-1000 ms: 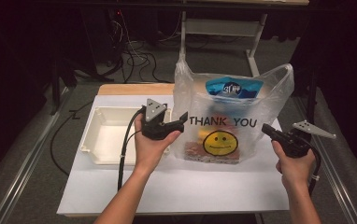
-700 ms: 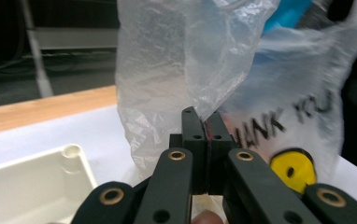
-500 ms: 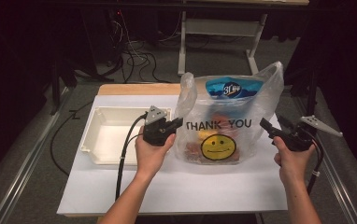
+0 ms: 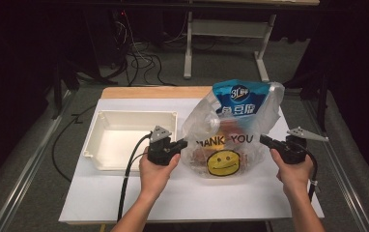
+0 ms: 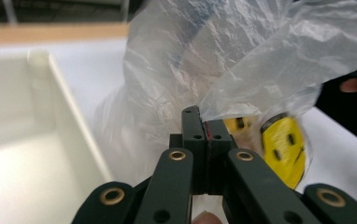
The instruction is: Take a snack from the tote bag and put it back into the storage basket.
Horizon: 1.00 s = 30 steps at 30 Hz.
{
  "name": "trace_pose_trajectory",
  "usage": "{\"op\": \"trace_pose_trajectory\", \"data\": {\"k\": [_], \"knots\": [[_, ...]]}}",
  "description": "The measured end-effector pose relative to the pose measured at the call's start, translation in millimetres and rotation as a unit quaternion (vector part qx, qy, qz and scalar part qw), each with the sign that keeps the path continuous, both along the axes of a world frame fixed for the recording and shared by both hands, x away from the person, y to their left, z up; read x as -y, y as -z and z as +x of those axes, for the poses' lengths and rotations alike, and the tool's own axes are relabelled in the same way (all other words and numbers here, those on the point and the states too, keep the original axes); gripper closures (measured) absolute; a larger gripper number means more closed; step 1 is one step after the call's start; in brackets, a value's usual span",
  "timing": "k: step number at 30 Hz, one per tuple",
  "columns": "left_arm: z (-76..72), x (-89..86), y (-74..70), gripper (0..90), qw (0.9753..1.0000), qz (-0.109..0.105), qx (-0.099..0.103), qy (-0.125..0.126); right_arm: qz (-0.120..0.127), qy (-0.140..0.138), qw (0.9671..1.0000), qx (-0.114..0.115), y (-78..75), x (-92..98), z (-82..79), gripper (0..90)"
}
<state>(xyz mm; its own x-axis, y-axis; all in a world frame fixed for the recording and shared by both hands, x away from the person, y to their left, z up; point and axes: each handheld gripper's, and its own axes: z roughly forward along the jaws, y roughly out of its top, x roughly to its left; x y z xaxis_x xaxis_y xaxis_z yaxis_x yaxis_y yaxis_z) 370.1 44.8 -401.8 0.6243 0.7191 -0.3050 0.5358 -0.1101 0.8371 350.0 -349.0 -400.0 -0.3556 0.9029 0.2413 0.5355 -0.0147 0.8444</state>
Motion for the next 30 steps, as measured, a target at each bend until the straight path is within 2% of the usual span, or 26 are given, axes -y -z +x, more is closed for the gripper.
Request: {"op": "trace_pose_trajectory", "data": {"k": [3, 5, 6, 7, 8, 10, 11, 12, 13, 16, 18, 20, 22, 24, 26, 28, 29, 30], "knots": [[-8.5, 0.6, 12.5, 90.0, 0.9997, 0.016, -0.017, -0.008, -0.024, -0.004, 0.9995, -0.018, 2.4, 0.8, -11.9, 90.0], [-11.9, 0.9, 21.6, 90.0, 0.9993, 0.011, -0.035, -0.012, -0.041, 0.001, 0.9987, -0.03, 7.9, 1.7, -17.3, 90.0], [-13.7, 2.6, 25.8, 90.0, 0.999, 0.017, -0.039, -0.013, -0.047, 0.002, 0.9981, -0.039, 12.3, 2.6, -17.9, 90.0], [-13.7, 2.6, 25.8, 90.0, 0.999, 0.017, -0.039, -0.013, -0.044, 0.003, 0.9978, -0.049, 17.1, 3.8, -17.6, 90.0], [-17.8, 7.3, 32.6, 90.0, 0.9986, 0.032, -0.039, -0.014, -0.042, 0.006, 0.9972, -0.061, 21.4, 4.4, -17.0, 90.0], [-21.1, 11.8, 36.5, 90.0, 0.9981, 0.045, -0.038, -0.019, -0.053, 0.01, 0.9958, -0.074, 29.2, 3.3, -14.6, 90.0], [-22.4, 14.2, 37.8, 90.0, 0.9975, 0.058, -0.034, -0.023, -0.055, 0.009, 0.9953, -0.078, 32.2, 2.9, -13.1, 90.0], [-22.4, 14.2, 37.8, 90.0, 0.9975, 0.058, -0.034, -0.023, -0.055, 0.009, 0.9953, -0.078, 32.2, 2.9, -13.1, 90.0], [-23.0, 15.9, 38.9, 90.0, 0.997, 0.068, -0.03, -0.024, -0.053, 0.012, 0.9949, -0.085, 34.4, 2.1, -12.2, 90.0], [-20.9, 19.2, 45.0, 90.0, 0.9957, 0.083, -0.032, -0.027, -0.084, 0.016, 0.9916, -0.097, 42.2, 0.9, -10.7, 90.0], [-19.1, 20.0, 48.7, 90.0, 0.9959, 0.076, -0.038, -0.033, -0.084, 0.017, 0.9896, -0.115, 51.0, 3.1, -8.7, 90.0], [-19.1, 20.2, 52.3, 90.0, 0.9955, 0.076, -0.042, -0.038, -0.098, 0.016, 0.9872, -0.126, 59.5, 4.8, -6.6, 90.0], [-20.2, 20.9, 55.8, 90.0, 0.9948, 0.085, -0.04, -0.038, -0.088, 0.02, 0.9865, -0.137, 65.7, 7.3, -5.0, 90.0], [-20.6, 22.4, 59.3, 90.0, 0.9942, 0.093, -0.041, -0.034, -0.087, 0.017, 0.9859, -0.142, 68.7, 7.2, -4.8, 90.0], [-20.9, 23.4, 61.2, 90.0, 0.9935, 0.102, -0.038, -0.033, -0.103, 0.019, 0.9841, -0.143, 68.8, 4.0, -5.7, 90.0], [-21.0, 25.1, 63.1, 90.0, 0.9929, 0.108, -0.036, -0.032, -0.098, 0.027, 0.9841, -0.145, 66.8, 2.5, -7.4, 90.0], [-20.7, 25.3, 63.7, 90.0, 0.9934, 0.106, -0.037, -0.024, -0.094, 0.03, 0.9861, -0.134, 64.1, 2.7, -10.3, 87.8], [-20.7, 25.3, 63.7, 90.0, 0.9934, 0.106, -0.037, -0.024, -0.094, 0.03, 0.9861, -0.134, 64.1, 2.7, -10.3, 87.8]]}}
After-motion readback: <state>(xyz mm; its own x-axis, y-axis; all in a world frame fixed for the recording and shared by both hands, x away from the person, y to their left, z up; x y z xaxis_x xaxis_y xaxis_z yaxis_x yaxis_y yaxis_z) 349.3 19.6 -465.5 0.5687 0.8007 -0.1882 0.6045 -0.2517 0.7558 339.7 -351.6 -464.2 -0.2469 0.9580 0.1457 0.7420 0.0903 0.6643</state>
